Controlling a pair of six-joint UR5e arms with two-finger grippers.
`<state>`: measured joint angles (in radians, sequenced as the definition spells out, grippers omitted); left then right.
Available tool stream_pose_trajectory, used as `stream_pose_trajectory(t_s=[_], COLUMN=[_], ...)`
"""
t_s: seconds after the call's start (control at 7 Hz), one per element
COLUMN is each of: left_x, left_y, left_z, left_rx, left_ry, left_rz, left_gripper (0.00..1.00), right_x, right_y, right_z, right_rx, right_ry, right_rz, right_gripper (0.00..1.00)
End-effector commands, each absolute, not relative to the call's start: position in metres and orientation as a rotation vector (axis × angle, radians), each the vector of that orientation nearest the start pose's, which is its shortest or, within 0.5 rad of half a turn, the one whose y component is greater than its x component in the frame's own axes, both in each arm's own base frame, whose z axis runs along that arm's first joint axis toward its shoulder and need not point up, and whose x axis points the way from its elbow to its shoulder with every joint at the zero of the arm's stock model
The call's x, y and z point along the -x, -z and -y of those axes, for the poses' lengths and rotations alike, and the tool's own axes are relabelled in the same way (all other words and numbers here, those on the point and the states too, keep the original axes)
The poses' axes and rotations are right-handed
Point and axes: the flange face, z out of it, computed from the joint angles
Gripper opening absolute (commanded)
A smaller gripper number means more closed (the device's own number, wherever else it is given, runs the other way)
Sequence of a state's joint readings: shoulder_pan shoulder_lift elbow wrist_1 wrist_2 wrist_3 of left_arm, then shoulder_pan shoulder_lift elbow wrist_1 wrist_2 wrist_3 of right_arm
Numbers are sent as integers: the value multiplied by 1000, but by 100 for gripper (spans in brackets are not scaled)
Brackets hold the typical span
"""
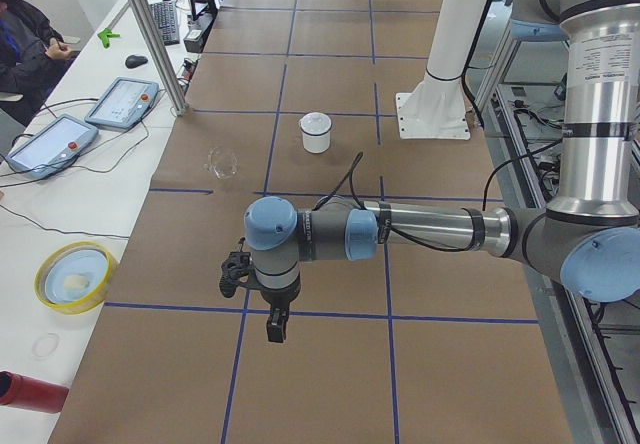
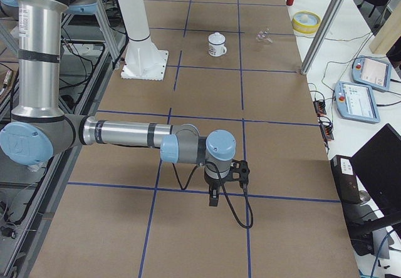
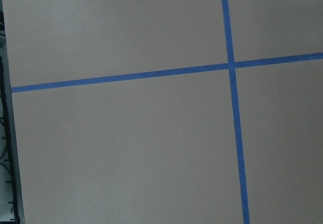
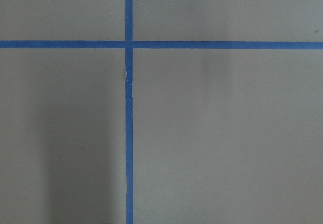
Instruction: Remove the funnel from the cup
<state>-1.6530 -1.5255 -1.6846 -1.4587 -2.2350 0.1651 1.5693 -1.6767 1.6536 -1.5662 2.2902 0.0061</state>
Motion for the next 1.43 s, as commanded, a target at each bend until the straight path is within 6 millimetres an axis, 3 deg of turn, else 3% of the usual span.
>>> stream_pose_trajectory(t_s=[0.0,0.29,0.43,1.29], left_x=[110,108,108,110], left_y=[-646,-659,-651,-652], left_z=[459,464,463,460], left_rx=[-34,-26,-42,-41], left_ry=[-63,-73,-77,-76], left_rz=[-664,-668,-666,-664], left_gripper=[100,100,100,100], right_x=[-67,-67,-67,-67], right_y=[-671,-671,-671,-671], right_z=[446,446,446,446], right_rx=[20,20,20,20], right_ry=[-11,-11,-11,-11], right_rz=[719,719,719,719], right_gripper=[100,100,100,100])
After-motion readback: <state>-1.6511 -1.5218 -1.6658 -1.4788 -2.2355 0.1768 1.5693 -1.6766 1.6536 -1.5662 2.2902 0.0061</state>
